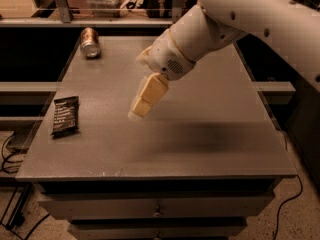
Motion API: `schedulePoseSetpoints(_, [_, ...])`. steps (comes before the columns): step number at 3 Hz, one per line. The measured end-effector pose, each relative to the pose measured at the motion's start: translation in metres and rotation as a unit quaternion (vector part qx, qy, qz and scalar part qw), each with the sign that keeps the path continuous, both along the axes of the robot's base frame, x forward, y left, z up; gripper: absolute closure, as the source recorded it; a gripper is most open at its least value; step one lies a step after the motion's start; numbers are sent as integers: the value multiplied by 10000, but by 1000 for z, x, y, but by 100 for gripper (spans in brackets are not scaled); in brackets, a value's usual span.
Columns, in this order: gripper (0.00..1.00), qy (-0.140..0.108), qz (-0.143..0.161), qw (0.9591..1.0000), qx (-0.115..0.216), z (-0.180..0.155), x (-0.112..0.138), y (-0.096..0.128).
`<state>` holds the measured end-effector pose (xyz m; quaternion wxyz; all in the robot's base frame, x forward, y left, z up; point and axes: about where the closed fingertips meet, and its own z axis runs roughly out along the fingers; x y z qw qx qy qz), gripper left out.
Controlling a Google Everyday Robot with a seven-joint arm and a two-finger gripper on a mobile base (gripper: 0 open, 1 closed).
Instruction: Move rxbar chocolate near orange can
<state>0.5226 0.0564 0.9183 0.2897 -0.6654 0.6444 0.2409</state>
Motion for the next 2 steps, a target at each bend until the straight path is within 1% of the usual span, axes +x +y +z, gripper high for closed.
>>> schedulePoseSetpoints(1, [0, 46, 361, 9992, 133, -13, 3, 48])
schedulePoseSetpoints(2, [0, -22, 703, 9973, 190, -29, 3, 90])
